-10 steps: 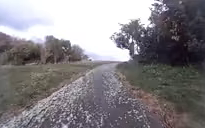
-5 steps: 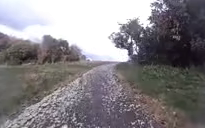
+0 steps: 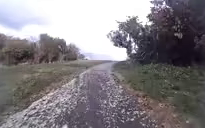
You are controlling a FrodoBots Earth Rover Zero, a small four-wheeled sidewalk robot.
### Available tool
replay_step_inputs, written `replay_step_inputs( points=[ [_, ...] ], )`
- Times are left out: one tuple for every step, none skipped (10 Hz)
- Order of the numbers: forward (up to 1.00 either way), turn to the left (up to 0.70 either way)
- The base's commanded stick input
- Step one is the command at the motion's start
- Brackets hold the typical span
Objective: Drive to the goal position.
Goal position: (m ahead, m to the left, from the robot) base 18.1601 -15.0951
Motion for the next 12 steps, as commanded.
replay_step_inputs(
  points=[
    [0.60,0.00],
    [0.60,0.00],
    [0.60,0.00],
    [0.60,0.00],
    [0.60,0.00],
    [0.60,0.00],
    [0.60,0.00],
    [0.60,0.00],
    [0.60,0.00],
    [0.60,0.00],
    [0.60,0.00],
    [0.60,0.00]
  ],
)
